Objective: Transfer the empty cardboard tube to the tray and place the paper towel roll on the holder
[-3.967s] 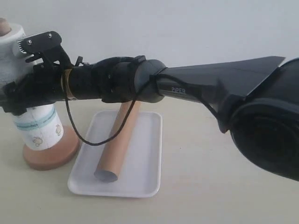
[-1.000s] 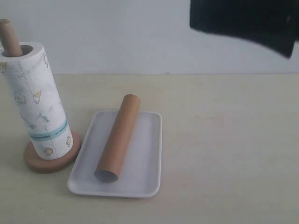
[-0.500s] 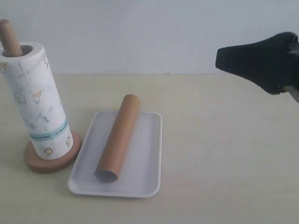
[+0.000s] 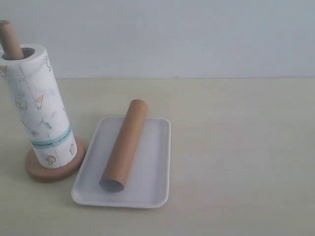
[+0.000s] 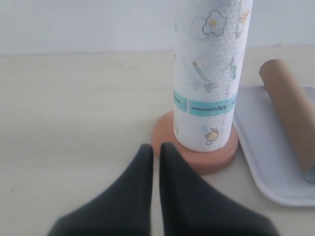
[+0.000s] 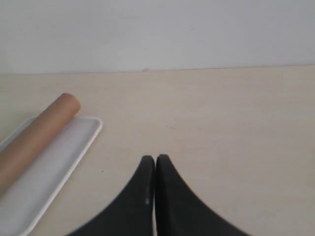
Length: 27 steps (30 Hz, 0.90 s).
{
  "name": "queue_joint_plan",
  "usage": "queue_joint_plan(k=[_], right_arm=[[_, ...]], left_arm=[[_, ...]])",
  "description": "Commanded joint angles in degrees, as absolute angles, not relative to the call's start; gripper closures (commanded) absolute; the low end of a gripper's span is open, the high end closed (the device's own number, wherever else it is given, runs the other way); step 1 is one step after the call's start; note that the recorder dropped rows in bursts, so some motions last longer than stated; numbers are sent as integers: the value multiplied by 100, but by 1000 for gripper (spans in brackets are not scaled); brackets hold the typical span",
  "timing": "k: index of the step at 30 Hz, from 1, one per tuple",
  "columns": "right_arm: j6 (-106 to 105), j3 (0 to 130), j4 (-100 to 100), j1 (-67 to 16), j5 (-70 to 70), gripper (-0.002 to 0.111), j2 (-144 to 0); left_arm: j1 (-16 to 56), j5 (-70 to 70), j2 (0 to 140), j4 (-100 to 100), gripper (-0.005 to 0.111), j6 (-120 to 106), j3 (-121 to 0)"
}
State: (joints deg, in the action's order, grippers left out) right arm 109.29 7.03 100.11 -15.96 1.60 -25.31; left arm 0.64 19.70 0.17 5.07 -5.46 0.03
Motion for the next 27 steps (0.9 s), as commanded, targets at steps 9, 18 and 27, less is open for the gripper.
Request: queue_joint_plan(k=[9,18,27], right_arm=[[10917,0,9995,-225,206,109,0],[10959,0,9995,-225,61,109,0],[11613,403,9995,-225,-53,109,0]], left_arm=[[51,1944,0,514,103,-562,0],[51,1957,0,514,103,-562,0],[51,1957,0,514,103,-562,0]])
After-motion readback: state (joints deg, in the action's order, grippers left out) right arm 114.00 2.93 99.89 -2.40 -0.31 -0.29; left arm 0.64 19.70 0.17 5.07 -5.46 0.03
